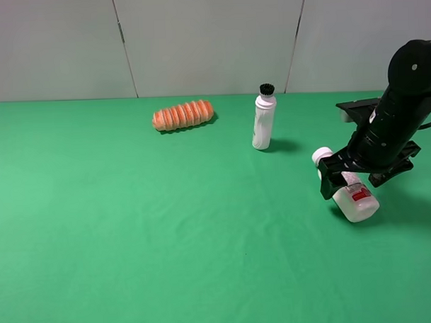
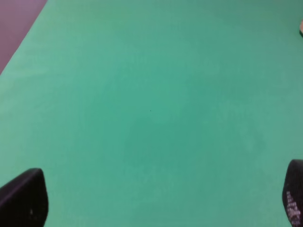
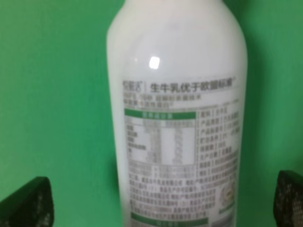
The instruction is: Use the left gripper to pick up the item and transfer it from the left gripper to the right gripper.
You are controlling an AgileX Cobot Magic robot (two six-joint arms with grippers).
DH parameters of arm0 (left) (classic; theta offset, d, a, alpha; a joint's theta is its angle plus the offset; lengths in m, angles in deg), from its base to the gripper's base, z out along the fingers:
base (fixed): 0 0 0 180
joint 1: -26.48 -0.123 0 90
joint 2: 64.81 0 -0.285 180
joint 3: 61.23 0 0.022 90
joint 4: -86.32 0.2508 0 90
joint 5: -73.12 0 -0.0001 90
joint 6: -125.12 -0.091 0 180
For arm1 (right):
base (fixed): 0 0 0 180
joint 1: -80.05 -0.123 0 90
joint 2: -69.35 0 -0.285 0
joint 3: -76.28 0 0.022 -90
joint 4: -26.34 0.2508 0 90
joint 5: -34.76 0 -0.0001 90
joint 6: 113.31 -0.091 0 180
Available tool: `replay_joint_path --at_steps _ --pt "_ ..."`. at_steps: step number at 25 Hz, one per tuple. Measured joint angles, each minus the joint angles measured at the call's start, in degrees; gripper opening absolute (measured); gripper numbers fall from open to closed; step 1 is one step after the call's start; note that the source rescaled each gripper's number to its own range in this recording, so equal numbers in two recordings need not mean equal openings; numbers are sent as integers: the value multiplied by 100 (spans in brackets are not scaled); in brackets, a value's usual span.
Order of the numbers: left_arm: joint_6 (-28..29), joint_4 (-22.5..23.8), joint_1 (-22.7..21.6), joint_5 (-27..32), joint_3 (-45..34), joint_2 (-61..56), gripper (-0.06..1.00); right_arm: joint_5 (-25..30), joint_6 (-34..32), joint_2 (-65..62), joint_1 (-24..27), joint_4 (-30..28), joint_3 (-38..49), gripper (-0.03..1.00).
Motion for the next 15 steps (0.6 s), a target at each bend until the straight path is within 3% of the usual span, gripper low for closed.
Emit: replay_joint_path --at_steps 15 --pt "0 0 0 0 0 0 100 968 -47 -1457 0 0 -329 100"
